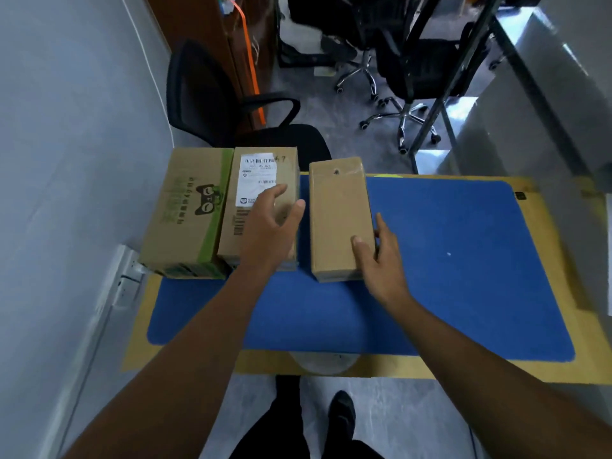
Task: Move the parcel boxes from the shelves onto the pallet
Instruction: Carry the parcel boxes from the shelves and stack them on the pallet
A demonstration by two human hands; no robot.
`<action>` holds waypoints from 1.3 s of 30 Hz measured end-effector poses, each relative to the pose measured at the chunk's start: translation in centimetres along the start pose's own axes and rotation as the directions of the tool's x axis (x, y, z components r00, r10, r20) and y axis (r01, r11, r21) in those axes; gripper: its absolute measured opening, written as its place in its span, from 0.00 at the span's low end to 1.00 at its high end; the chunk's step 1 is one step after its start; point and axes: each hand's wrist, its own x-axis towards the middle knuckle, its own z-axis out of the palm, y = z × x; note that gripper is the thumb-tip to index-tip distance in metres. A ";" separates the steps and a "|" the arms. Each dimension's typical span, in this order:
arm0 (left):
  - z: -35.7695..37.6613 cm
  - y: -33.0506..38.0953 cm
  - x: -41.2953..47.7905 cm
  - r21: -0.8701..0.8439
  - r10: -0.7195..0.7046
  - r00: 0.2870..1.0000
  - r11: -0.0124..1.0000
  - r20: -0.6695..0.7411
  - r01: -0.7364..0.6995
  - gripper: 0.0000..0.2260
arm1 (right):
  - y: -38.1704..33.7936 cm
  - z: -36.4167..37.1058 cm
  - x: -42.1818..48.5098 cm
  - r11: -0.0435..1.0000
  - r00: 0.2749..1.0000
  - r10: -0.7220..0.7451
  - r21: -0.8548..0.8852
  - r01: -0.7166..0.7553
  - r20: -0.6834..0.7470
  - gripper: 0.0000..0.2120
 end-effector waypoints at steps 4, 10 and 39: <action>0.3 -1.1 0.6 0.107 -0.018 0.998 0.994 0.066 0.011 0.26 | -0.3 1.6 1.5 0.999 1.000 -0.001 -0.035 0.001 0.010 0.35; 0.7 -1.1 0.5 0.230 0.027 0.997 0.972 0.066 -0.042 0.24 | -0.5 2.4 2.0 0.996 0.998 0.004 -0.088 0.002 0.061 0.37; 17.2 8.3 -17.7 -0.027 0.384 0.477 0.800 0.791 -0.599 0.31 | 7.4 -17.6 -23.2 0.880 0.779 0.288 -0.166 -0.444 -0.557 0.34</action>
